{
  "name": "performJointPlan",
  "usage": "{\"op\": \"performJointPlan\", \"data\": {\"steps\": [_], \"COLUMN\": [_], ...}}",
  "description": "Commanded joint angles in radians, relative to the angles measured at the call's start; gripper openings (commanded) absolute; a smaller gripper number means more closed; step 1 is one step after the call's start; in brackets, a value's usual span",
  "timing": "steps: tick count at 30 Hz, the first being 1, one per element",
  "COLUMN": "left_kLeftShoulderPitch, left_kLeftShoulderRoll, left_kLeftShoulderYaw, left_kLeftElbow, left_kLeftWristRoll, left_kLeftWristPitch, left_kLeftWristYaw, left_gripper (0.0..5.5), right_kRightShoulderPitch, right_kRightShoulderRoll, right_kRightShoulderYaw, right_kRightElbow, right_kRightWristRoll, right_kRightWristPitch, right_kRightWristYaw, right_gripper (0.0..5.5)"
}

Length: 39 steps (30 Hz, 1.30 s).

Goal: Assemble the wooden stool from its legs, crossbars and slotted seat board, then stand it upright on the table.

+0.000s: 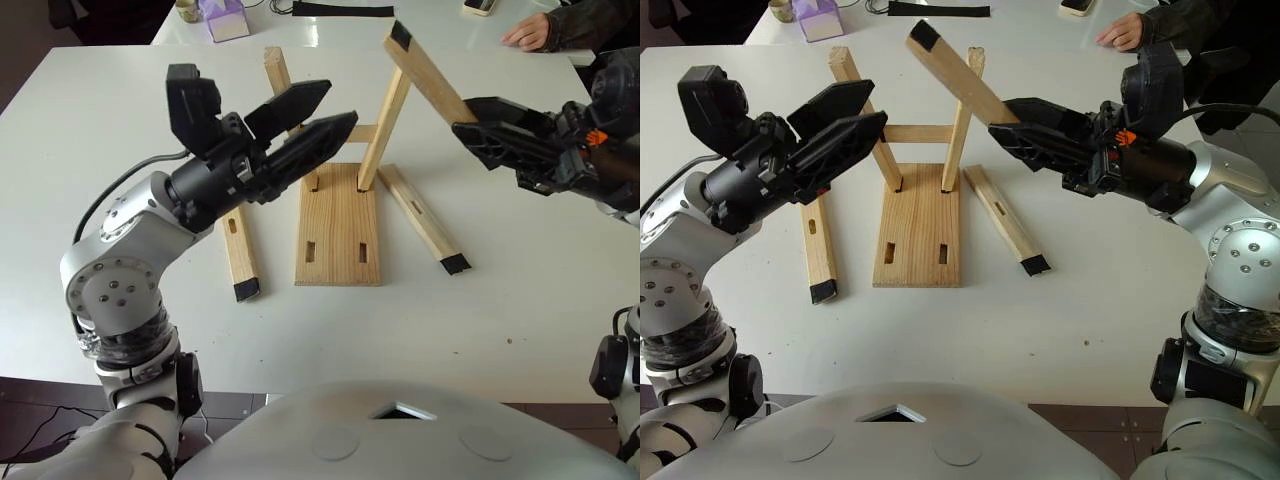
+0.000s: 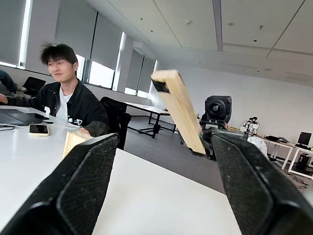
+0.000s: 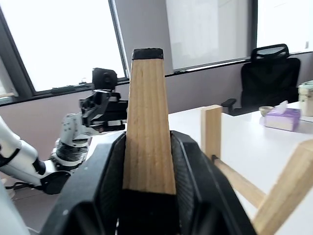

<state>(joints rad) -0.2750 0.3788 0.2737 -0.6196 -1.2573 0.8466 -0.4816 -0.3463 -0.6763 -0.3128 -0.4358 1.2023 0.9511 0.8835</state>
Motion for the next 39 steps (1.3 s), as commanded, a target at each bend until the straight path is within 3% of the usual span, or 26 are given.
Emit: {"op": "performJointPlan", "data": {"steps": [1,13,21,35,39], "left_kLeftShoulderPitch": [-0.039,-0.067,-0.066,-0.05,-0.029], "left_kLeftShoulderRoll": [0.027,0.084,0.1,0.12,0.127], "left_kLeftShoulderYaw": [-0.028,-0.097,-0.15,-0.169,-0.175], "left_kLeftElbow": [-0.011,-0.028,-0.034,-0.044,-0.043], "left_kLeftWristRoll": [-0.111,-0.153,-0.119,-0.104,-0.077], "left_kLeftWristPitch": [-0.002,-0.044,-0.065,-0.107,-0.117], "left_kLeftWristYaw": [0.011,0.014,-0.006,-0.062,-0.08], "left_gripper": [3.54,3.54,3.54,1.36,1.31], "right_kRightShoulderPitch": [-0.031,-0.059,-0.087,-0.104,-0.123], "right_kRightShoulderRoll": [0.001,0.029,0.041,0.013,0.002], "right_kRightShoulderYaw": [0.053,0.136,0.197,0.212,0.21], "right_kRightElbow": [0.019,-0.014,-0.011,0.034,0.063], "right_kRightWristRoll": [0.041,0.128,0.065,0.016,0.016], "right_kRightWristPitch": [0.028,0.033,0.003,-0.005,0.0], "right_kRightWristYaw": [-0.003,-0.046,-0.035,0.029,0.044], "right_gripper": [1.31,1.31,1.31,1.31,1.31]}}
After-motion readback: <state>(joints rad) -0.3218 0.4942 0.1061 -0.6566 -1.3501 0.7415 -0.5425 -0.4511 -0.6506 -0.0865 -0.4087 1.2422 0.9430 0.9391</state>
